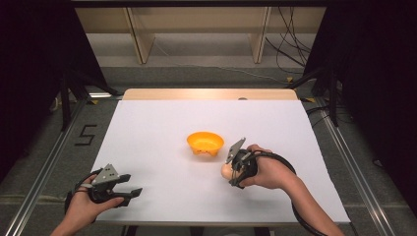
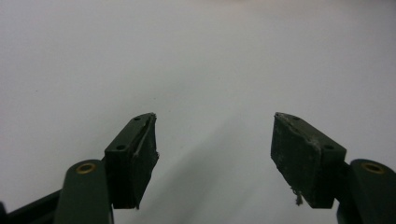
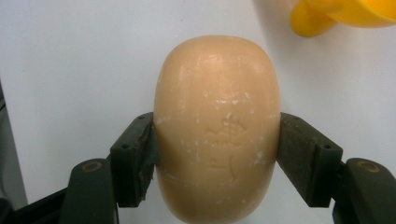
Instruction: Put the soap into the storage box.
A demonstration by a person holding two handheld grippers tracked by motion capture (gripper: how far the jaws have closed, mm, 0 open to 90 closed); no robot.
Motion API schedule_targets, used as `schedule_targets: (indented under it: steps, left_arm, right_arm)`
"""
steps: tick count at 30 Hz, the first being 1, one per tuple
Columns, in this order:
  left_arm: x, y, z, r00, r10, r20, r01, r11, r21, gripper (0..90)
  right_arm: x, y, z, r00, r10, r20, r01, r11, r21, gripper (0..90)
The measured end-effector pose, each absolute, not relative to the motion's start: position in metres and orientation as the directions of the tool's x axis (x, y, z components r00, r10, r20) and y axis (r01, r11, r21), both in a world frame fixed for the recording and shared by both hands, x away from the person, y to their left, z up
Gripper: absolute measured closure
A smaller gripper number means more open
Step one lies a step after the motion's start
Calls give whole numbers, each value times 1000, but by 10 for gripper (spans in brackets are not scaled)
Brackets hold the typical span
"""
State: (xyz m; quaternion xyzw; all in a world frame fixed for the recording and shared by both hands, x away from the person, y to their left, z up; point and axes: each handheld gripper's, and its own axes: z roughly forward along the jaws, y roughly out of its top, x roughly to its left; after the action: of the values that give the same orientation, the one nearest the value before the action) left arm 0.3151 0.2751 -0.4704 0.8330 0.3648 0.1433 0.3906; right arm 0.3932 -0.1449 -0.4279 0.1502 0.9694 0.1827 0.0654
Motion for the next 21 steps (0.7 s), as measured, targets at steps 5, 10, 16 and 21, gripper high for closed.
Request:
schedule_targets:
  steps: [5, 10, 16, 21]
  left_arm:
    - [315, 275, -471, 686, 726, -59, 506, -418, 754, 312]
    - [315, 275, -470, 683, 728, -58, 507, -415, 756, 312]
    - [315, 276, -470, 690, 722, -39, 492, -429, 757, 312]
    - [316, 276, -470, 689, 723, -39, 491, -426, 760, 312]
  right_arm:
    - [395, -149, -427, -926, 370, -73, 313, 862, 400, 341]
    - [398, -151, -428, -917, 394, -69, 330, 843, 425, 342]
    - [401, -153, -425, -906, 419, -66, 340, 812, 475, 341]
    - [403, -154, -422, -896, 440, -65, 350, 788, 507, 341]
